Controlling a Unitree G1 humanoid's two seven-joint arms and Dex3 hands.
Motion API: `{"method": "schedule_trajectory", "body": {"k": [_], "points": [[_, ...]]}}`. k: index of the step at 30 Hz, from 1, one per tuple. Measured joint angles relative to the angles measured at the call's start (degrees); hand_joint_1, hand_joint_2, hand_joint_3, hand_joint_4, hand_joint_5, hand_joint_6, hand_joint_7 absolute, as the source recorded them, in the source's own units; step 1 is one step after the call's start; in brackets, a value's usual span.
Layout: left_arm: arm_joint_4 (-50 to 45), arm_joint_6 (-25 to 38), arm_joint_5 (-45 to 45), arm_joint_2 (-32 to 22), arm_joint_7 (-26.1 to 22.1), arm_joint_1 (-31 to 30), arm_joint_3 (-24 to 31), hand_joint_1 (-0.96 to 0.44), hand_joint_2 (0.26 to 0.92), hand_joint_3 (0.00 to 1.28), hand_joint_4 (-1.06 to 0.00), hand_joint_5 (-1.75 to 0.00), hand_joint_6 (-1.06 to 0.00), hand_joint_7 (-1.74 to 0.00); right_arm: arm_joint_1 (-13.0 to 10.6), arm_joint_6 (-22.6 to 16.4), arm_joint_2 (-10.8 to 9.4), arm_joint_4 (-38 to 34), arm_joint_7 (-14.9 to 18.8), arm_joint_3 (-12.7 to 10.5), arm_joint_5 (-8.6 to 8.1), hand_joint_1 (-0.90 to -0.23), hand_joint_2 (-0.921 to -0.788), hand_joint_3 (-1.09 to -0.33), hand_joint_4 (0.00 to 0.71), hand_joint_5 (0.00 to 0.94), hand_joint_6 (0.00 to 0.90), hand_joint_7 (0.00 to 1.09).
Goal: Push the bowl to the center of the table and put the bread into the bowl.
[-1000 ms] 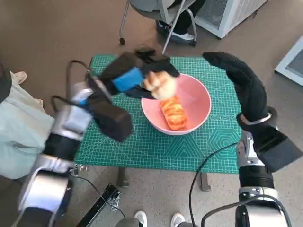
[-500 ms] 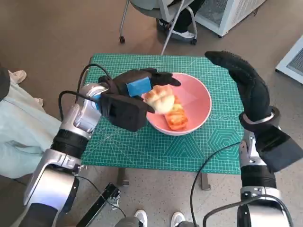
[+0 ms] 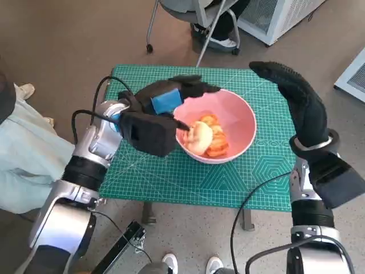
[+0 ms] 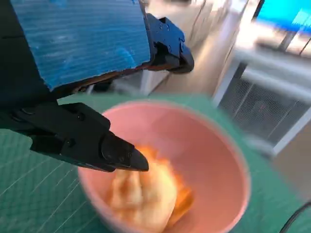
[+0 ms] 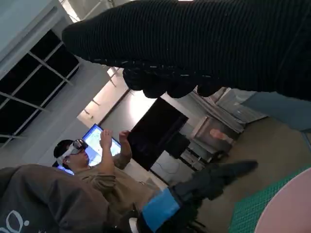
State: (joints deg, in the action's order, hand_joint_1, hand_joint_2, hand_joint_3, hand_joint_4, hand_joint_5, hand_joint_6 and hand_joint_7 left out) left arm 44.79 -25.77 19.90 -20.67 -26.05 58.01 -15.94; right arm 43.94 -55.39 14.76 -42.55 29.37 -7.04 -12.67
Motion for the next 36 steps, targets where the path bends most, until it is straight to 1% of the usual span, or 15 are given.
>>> {"method": "schedule_trajectory", "body": {"k": [2,4,8,13,18,22,24,25,26,29,32,36], "points": [[0.7,-1.1,-1.0,0.5,1.4,0.0,1.1,-0.19,0.885,0.02,-0.44,-0.06,-0.51,-0.28,0.0,0.0,0.0,0.1,-0.3,0.0,0.37,-0.713,-0.921,-0.787,0.257,0.0,-0.001,0.62],[1.5,-2.4,-2.0,1.0,3.0,-0.1,2.1,-0.22,0.894,0.02,-0.44,-0.04,-0.52,-0.29,-0.1,0.0,0.0,0.2,-0.6,0.1,0.73,-0.713,-0.921,-0.788,0.257,0.0,-0.001,0.62],[2.5,-5.1,-2.4,1.4,7.4,-0.5,3.8,-0.28,0.912,0.02,-0.4,-0.01,-0.48,-0.27,-0.1,0.0,0.0,0.4,-1.0,0.2,1.44,-0.713,-0.921,-0.788,0.257,0.0,-0.001,0.62],[3.0,-7.9,-3.3,2.4,13.6,-1.4,6.4,-0.35,0.92,0.06,-0.37,0.0,-0.44,-0.24,-0.2,0.0,0.0,0.7,-1.5,0.2,1.55,-0.712,-0.921,-0.788,0.258,0.0,-0.001,0.62],[1.9,-11.0,-7.9,4.2,17.1,-3.6,10.4,-0.39,0.921,0.13,-0.36,0.0,-0.39,-0.22,-0.2,0.0,0.0,1.3,-1.6,0.2,1.52,-0.712,-0.921,-0.787,0.264,0.004,-0.001,0.62],[-2.6,-12.3,-13.8,6.5,17.2,-7.4,13.1,-0.4,0.921,0.2,-0.36,0.0,-0.34,-0.2,-0.2,0.5,-0.1,1.9,-1.6,0.2,1.39,-0.712,-0.921,-0.786,0.268,0.005,-0.001,0.62],[-5.8,-12.3,-17.5,8.1,16.1,-9.7,14.0,-0.39,0.921,0.23,-0.36,0.0,-0.25,-0.32,-0.2,1.1,-0.1,2.3,-1.6,0.2,1.09,-0.712,-0.921,-0.786,0.268,0.005,-0.001,0.62],[-7.4,-12.2,-19.2,8.9,15.4,-10.9,14.3,-0.39,0.921,0.25,-0.35,0.0,-0.19,-0.42,-0.2,1.4,-0.1,2.5,-1.6,0.2,0.94,-0.711,-0.921,-0.786,0.267,0.005,-0.001,0.62],[-8.9,-12.1,-20.8,9.6,14.8,-11.9,14.5,-0.39,0.921,0.25,-0.35,0.0,-0.15,-0.48,-0.2,1.8,-0.2,2.8,-1.6,0.2,0.73,-0.71,-0.921,-0.786,0.267,0.004,-0.001,0.62],[-12.9,-11.5,-23.9,11.3,13.3,-14.9,14.6,-0.39,0.921,0.27,-0.34,0.0,-0.06,-0.63,-0.2,3.1,-0.9,3.9,-1.9,0.1,-0.37,-0.703,-0.921,-0.786,0.275,0.008,0.0,0.65],[-16.4,-11.0,-25.8,12.4,12.5,-17.2,14.7,-0.39,0.921,0.27,-0.33,0.0,-0.02,-0.7,-0.2,4.7,-2.0,5.4,-2.8,0.0,-0.98,-0.698,-0.921,-0.779,0.28,0.009,-0.001,0.66],[-20.0,-10.5,-26.9,12.7,11.8,-19.4,14.8,-0.38,0.921,0.28,-0.32,0.0,-0.01,-0.74,-0.3,6.7,-3.5,7.8,-4.1,0.0,-1.16,-0.688,-0.921,-0.767,0.281,0.008,-0.001,0.67]]}}
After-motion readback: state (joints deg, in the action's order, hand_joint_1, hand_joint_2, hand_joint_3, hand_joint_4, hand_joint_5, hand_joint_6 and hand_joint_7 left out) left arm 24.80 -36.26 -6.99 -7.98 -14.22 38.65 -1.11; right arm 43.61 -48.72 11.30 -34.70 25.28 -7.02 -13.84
